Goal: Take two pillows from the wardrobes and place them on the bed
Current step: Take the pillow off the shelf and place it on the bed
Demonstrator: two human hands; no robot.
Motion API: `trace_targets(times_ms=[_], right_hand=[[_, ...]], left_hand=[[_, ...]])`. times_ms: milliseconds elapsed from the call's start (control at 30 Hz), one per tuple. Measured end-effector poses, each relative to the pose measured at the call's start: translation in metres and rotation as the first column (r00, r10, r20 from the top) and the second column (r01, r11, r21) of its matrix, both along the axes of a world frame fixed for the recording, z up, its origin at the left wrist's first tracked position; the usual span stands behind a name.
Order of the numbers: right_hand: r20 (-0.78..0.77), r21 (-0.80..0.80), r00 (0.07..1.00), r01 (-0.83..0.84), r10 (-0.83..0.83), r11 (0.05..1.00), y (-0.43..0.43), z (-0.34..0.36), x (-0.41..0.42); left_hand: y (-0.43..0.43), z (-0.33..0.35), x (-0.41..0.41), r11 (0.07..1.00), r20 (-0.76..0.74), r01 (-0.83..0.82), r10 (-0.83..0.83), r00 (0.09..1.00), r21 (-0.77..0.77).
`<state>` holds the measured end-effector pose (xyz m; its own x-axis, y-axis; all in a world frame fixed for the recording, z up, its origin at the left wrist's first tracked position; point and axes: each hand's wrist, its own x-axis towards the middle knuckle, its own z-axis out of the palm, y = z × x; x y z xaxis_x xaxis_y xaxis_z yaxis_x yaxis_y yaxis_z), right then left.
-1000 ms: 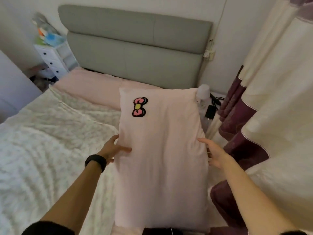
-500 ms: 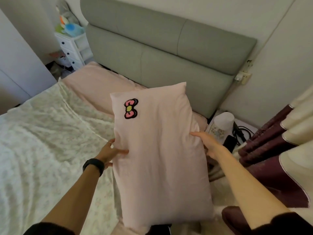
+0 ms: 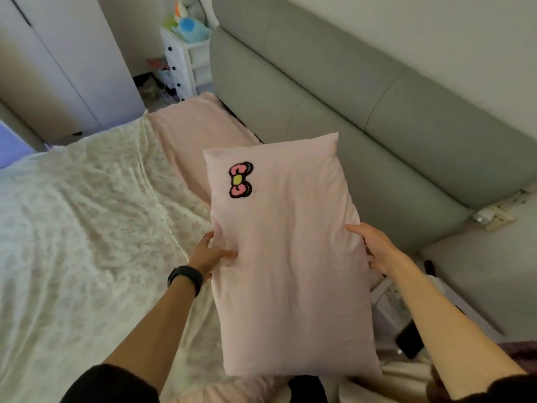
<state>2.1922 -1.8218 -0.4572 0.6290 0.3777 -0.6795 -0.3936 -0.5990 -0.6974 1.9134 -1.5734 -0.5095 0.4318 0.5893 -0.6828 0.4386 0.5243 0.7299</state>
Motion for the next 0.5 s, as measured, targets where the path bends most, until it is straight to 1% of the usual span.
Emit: trace_targets(times_ms=[200,333,500], right_hand=[[-0.001,-0.056,0.986,-0.166,0.167,0.984,0.054,-0.025,0.097],[-0.052,-0.095,0.956,-0.292,0.288,0.952,0.098,-0.051,0.168],[-0.070,-0.154,0.922,-0.387,0.380,0.909,0.142,-0.091,0.239]], left_hand=[[0.007,-0.023,0.063,0.987,-0.021,-0.151,0.150,0.988,-0.055],[0.009,-0.054,0.117,0.957,-0.087,-0.275,0.267,0.960,-0.090],[0.008,-0.088,0.177,0.922,-0.153,-0.353,0.330,0.931,-0.158]])
